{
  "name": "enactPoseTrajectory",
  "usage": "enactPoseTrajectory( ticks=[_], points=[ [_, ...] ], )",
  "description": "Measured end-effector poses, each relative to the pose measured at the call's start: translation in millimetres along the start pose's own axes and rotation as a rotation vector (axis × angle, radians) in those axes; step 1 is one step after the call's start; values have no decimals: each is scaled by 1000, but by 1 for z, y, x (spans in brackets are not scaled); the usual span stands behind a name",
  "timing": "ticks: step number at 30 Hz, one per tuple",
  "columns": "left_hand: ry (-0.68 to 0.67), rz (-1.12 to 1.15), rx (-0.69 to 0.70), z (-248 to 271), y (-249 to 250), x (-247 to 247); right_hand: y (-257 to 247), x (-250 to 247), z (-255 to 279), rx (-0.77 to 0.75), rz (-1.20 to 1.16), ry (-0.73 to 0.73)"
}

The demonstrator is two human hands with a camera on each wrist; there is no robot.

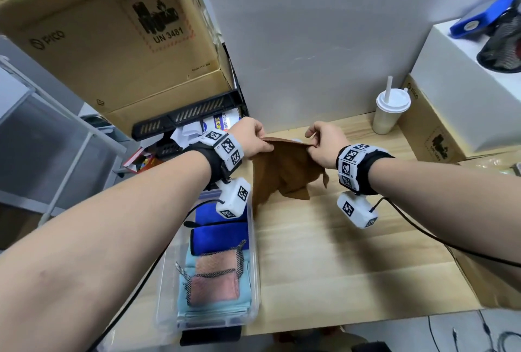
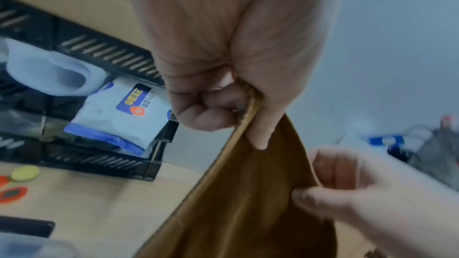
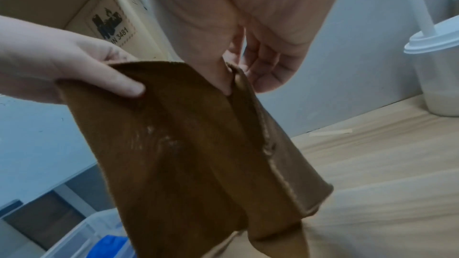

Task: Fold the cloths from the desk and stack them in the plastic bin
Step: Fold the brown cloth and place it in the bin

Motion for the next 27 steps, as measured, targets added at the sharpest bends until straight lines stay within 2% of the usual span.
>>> enactPoseTrajectory(
  ticks=[3, 6, 9, 12, 16, 19, 21, 25, 27],
  points=[
    [-33, 119, 118, 8, 16, -6, 11, 5, 2, 73, 100, -70],
    [-21, 115, 142, 8, 18, -15, 30, 5, 3, 163, 163, -69],
    [-1, 134, 109, 5, 5, -21, 43, -3, 4, 228, 200, -19],
    [91, 37, 36, 4, -10, -28, 49, -14, 0, 274, 256, -9],
    [233, 15, -43, 7, -20, -38, 57, -29, -5, 340, 237, 61],
    [269, 57, -94, 8, -21, -39, 55, -38, -5, 376, 177, 77],
    [207, 97, -132, 7, -21, -33, 46, -33, -7, 353, 68, -19],
    [-63, 259, -187, 8, -4, 0, 13, 11, 0, 309, -331, -432],
    [-134, 360, -178, 9, 11, 12, -5, 19, 3, 302, -417, -467]
  ],
)
Point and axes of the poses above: each hand's wrist, its own z-axis away from the middle knuckle, its own x-axis out of the palm, y = z × x, the point moved 9 cm from there along -z, towards the middle knuckle, and after that the axes turned 7 degrees about -y, right-handed, at the moved point
